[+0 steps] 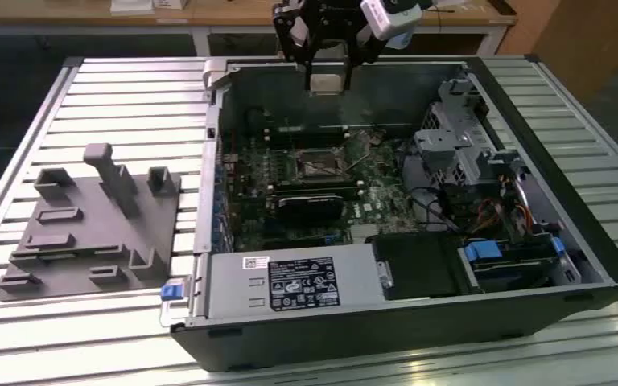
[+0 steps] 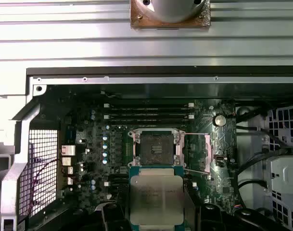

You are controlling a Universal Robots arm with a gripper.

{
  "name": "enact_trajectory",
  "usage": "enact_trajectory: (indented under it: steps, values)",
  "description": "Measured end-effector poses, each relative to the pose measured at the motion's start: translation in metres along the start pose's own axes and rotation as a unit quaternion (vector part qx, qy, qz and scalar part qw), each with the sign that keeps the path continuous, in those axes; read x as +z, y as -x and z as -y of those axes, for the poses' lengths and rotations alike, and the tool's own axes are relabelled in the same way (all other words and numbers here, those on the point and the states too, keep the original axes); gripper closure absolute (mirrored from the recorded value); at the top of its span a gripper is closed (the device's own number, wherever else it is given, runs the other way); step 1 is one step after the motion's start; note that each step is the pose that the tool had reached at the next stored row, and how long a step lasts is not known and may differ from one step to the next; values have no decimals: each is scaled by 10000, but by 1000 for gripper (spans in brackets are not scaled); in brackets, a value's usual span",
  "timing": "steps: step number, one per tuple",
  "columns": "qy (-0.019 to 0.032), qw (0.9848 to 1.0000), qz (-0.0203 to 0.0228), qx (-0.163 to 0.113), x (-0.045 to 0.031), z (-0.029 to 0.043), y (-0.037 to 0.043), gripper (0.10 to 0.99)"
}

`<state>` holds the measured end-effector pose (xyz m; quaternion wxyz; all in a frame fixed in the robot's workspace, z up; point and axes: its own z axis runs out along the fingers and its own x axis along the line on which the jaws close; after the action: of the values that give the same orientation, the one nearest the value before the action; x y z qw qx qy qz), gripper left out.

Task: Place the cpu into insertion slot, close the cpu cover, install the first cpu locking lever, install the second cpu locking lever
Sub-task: 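Place the cpu into insertion slot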

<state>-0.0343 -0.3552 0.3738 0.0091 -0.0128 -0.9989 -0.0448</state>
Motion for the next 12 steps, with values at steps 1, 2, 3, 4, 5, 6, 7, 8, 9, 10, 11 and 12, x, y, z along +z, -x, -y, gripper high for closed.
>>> enact_trajectory:
  steps: [1,2,3,4,5,6,7,8,9,10,11,12]
  values:
    - [0,10000,0,0,0,0,0,549]
    - [0,10000,0,0,0,0,0,549]
    - [0,10000,0,0,0,0,0,549]
    - [0,10000,0,0,0,0,0,549]
    - [0,10000,0,0,1,0,0,549]
    - [0,10000,0,0,4,0,0,549]
    - [0,10000,0,0,10,0,0,549]
    - [0,10000,0,0,16,1,0,549]
    - [0,10000,0,0,23,2,0,549]
    - [0,10000,0,0,30,3,1,549]
    - [0,10000,0,0,37,3,1,549]
    - [-1,10000,0,0,42,4,1,549]
